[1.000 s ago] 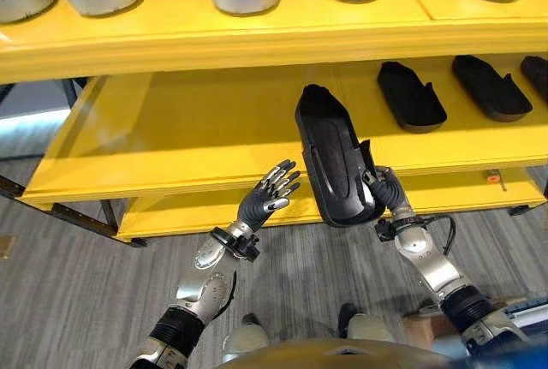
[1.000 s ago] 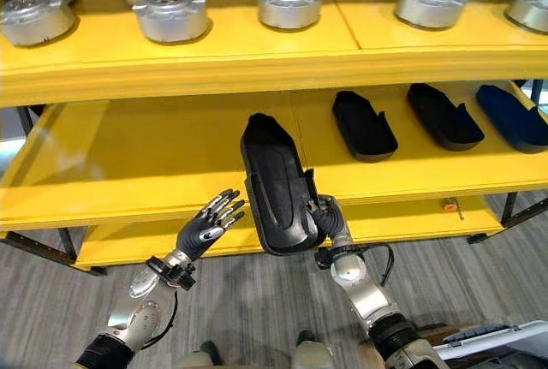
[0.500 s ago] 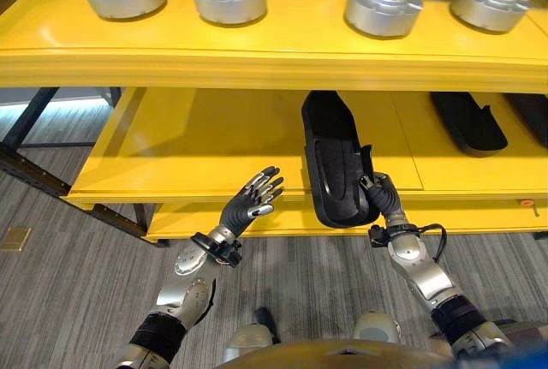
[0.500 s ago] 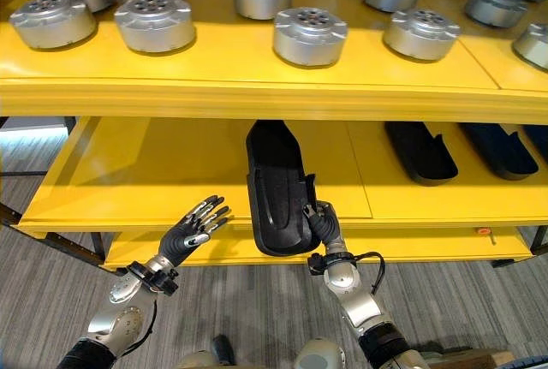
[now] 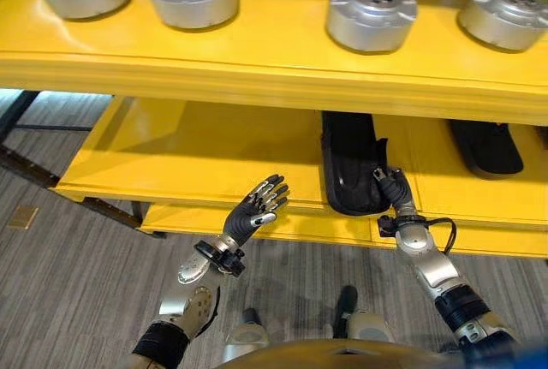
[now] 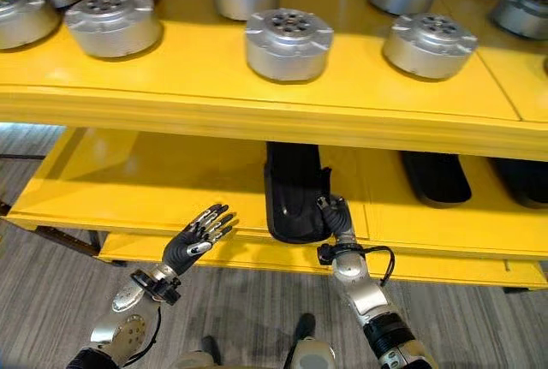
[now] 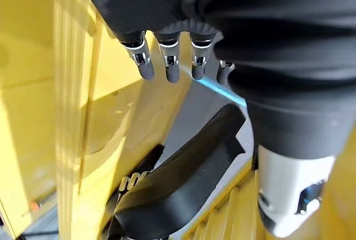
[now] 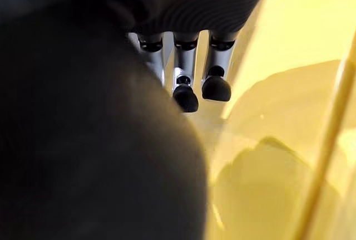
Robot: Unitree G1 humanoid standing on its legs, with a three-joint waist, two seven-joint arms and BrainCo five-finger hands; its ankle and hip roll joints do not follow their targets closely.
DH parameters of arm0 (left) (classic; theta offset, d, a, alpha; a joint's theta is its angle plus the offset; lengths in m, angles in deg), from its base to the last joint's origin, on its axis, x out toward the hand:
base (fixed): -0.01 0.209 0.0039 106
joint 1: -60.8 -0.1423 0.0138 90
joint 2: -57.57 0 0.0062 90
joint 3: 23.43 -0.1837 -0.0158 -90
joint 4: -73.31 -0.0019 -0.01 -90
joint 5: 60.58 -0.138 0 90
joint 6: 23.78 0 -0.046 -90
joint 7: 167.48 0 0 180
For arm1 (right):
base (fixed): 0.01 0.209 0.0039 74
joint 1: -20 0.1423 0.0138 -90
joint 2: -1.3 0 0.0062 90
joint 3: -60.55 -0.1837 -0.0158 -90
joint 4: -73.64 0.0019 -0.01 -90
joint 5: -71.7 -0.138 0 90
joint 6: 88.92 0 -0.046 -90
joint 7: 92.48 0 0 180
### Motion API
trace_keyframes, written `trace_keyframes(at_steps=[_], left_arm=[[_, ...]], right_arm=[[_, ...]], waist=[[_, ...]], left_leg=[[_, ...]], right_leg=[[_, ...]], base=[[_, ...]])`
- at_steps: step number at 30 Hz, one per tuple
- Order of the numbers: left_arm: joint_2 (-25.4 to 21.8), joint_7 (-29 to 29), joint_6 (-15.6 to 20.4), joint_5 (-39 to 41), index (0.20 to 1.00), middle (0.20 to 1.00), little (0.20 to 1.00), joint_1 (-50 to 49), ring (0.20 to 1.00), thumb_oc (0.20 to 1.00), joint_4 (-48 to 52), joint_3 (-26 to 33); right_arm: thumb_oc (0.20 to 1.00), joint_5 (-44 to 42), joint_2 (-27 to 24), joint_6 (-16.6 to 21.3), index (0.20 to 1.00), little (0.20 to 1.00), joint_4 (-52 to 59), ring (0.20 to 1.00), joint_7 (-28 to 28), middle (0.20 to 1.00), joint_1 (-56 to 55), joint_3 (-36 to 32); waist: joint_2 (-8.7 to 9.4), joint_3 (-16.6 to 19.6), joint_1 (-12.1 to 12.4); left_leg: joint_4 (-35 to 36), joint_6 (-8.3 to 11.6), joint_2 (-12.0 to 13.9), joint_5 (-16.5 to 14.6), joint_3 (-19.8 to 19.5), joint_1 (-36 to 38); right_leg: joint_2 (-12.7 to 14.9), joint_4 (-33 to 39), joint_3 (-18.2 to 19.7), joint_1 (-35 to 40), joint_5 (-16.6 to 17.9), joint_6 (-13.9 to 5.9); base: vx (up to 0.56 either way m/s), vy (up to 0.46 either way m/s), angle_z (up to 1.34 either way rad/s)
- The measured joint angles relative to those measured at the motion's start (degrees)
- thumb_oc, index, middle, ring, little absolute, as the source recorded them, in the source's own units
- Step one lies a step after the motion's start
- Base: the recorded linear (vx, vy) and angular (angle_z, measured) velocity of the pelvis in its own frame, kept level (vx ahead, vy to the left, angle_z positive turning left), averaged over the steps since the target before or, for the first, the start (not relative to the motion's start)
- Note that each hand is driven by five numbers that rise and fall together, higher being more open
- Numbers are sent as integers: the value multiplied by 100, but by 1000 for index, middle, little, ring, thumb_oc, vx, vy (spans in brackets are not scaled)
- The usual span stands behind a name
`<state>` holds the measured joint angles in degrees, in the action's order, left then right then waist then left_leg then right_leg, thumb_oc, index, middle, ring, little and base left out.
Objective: Move parts from the plastic box to the shelf.
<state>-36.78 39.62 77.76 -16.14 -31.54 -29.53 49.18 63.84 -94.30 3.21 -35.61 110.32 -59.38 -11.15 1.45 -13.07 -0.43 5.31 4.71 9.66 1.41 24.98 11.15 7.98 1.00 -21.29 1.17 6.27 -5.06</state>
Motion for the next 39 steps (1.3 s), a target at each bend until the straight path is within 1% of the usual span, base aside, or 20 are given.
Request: trace_keyframes(at_steps=[1, 5, 7, 9, 10, 13, 17, 18, 19, 20, 22, 23, 25, 27, 28, 31, 33, 35, 36, 39], left_arm=[[64, -4, -29, 1, 1000, 1000, 1000, -8, 1000, 1000, 37, 52], [100, -57, -123, 11, 1000, 1000, 1000, -13, 1000, 1000, 232, 59], [110, -91, -146, 120, 1000, 1000, 1000, -13, 1000, 1000, 230, 58], [110, -91, -164, 124, 1000, 1000, 1000, -8, 1000, 1000, 230, 58], [104, -92, -233, 125, 1000, 1000, 1000, -2, 1000, 1000, 226, 48], [68, -145, -268, 231, 1000, 1000, 1000, 196, 1000, 1000, 135, -18], [44, -340, -345, 327, 1000, 1000, 1000, 511, 1000, 1000, 115, -78], [-5, -361, -345, 392, 1000, 1000, 1000, 654, 1000, 1000, 45, -122], [-93, -377, -344, 450, 1000, 1000, 1000, 908, 1000, 1000, -30, -184], [-105, -381, -341, 452, 1000, 1000, 1000, 976, 1000, 1000, -43, -186], [-200, -468, -338, 459, 1000, 1000, 1000, 1356, 1000, 1000, -61, -348], [-198, -486, -334, 463, 1000, 1000, 1000, 1383, 1000, 1000, -60, -346], [-257, -566, -332, 532, 1000, 1000, 1000, 1525, 1000, 1000, -60, -346], [-268, -647, -324, 628, 1000, 1000, 1000, 1578, 1000, 1000, -37, -343], [-272, -735, -233, 710, 1000, 1000, 1000, 1813, 1000, 1000, -33, -416], [-268, -755, -193, 842, 1000, 1000, 1000, 2000, 1000, 1000, -5, -472], [-284, -761, -107, 904, 1000, 1000, 1000, 2198, 1000, 1000, 36, -506], [-314, -780, -43, 965, 1000, 1000, 1000, 2199, 1000, 1000, 76, -519], [-332, -906, 16, 1083, 1000, 1000, 1000, 2256, 1000, 1000, 89, -620], [-339, -994, 37, 1119, 1000, 1000, 1000, 2266, 1000, 1000, 89, -729]], right_arm=[[200, -4, -95, -67, 200, 200, -3, 200, -3, 200, 37, -3], [200, -4, -135, -195, 200, 200, -57, 200, -33, 200, 102, -6], [200, -100, -135, -311, 200, 200, -122, 200, -47, 200, 144, -2], [200, -155, -135, -371, 200, 200, -383, 200, -47, 200, 302, 13], [200, -172, -136, -518, 200, 200, -714, 200, -33, 200, 538, 2], [200, -195, -97, -577, 200, 200, -1350, 200, -28, 200, 1013, 26], [200, -193, -105, -740, 200, 200, -1664, 200, -21, 200, 1564, 39], [200, -193, -105, -740, 200, 200, -1806, 200, -18, 200, 1752, 43], [200, -195, -107, -764, 200, 200, -2126, 200, 5, 200, 2159, 35], [200, -194, -112, -765, 200, 200, -2199, 200, 16, 200, 2270, 32], [200, -198, -134, -761, 200, 200, -2786, 200, 103, 200, 2864, 22], [200, -198, -140, -768, 200, 200, -2845, 200, 112, 200, 2924, 25], [200, -180, -160, -752, 200, 200, -3081, 200, 173, 200, 3201, 37], [200, -178, -235, -726, 200, 200, -3130, 200, 255, 200, 3375, 35], [200, -185, -399, -708, 200, 200, -3258, 200, 414, 200, 3708, 34], [200, -204, -515, -744, 200, 200, -3529, 200, 541, 200, 4007, 47], [200, -204, -664, -736, 200, 200, -3833, 200, 667, 200, 4388, 55], [200, -192, -690, -711, 200, 200, -4112, 200, 727, 200, 4559, 69], [200, -182, -802, -709, 200, 200, -4208, 200, 763, 200, 4709, 164], [200, -155, -854, -769, 200, 200, -4306, 200, 764, 200, 4752, 172]], waist=[[0, 4, -9], [-85, 81, 84], [-139, 127, 135], [-149, 138, 151], [-142, 144, 186], [-129, 154, 329], [-121, 139, 476], [-102, 83, 470], [-87, -74, 515], [-91, -142, 534], [-80, -530, 621], [-83, -588, 644], [-123, -972, 654], [-132, -1097, 691], [-131, -1255, 692], [-137, -1353, 727], [-144, -1569, 726], [-148, -1578, 754], [-142, -1642, 759], [-142, -1648, 767]], left_leg=[[-17, 72, 59, -19, 11, 89], [-21, 93, 133, -33, -8, 170], [-17, 92, 146, -33, -17, 165], [-17, 94, 133, -32, -26, 160], [-12, 99, 108, -29, -34, 154], [-128, 102, 109, -74, -52, 3], [-272, 96, 87, -76, -109, -306], [-375, 88, 83, -82, -198, -439], [-484, 82, 73, -85, -215, -645], [-513, 82, 69, -85, -219, -699], [-734, 77, 73, -89, -296, -1041], [-773, 75, 75, -88, -314, -1113], [-886, 53, 94, -83, -360, -1306], [-1021, 45, 116, -108, -359, -1449], [-1183, 53, 137, -132, -399, -1656], [-1346, 35, 146, -176, -433, -1852], [-1575, -5, 142, -242, -508, -2026], [-1683, -27, 141, -264, -500, -2164], [-1809, -60, 141, -289, -511, -2279], [-1977, -57, 162, -374, -520, -2386]], right_leg=[[-60, 170, -27, 166, -33, 114], [-195, 324, -50, 323, -50, 175], [-204, 333, -48, 327, -56, 182], [-195, 331, -48, 327, -52, 187], [-171, 317, -47, 322, -35, 204], [-135, 207, -52, 176, -41, 192], [-64, 94, -81, -90, -25, 215], [-24, 55, -133, -151, -25, 215], [20, -20, -139, -330, 0, 241], [29, -26, -138, -368, 22, 242], [82, -121, -143, -632, 79, 284], [84, -127, -149, -681, 95, 302], [103, -152, -164, -800, 135, 344], [114, -208, -168, -924, 142, 352], [143, -290, -169, -1075, 154, 369], [187, -403, -171, -1247, 152, 370], [242, -483, -170, -1316, 164, 388], [275, -556, -171, -1445, 172, 399], [303, -588, -169, -1517, 192, 426], [319, -579, -169, -1538, 190, 421]], base=[[107, -104, -3], [74, -59, 1], [73, -46, 3], [45, -21, 4], [56, -11, 5], [14, -2, 0], [-107, 8, 7], [-268, 5, 18], [-257, 3, 16], [-217, 4, 5], [-135, 2, 7], [-127, -3, 13], [-103, -8, 8], [-126, -7, -1], [-151, -15, 4], [-89, -7, 5], [-96, 1, 8], [-102, -18, 1], [-76, -30, 4], [-62, -32, 3]])
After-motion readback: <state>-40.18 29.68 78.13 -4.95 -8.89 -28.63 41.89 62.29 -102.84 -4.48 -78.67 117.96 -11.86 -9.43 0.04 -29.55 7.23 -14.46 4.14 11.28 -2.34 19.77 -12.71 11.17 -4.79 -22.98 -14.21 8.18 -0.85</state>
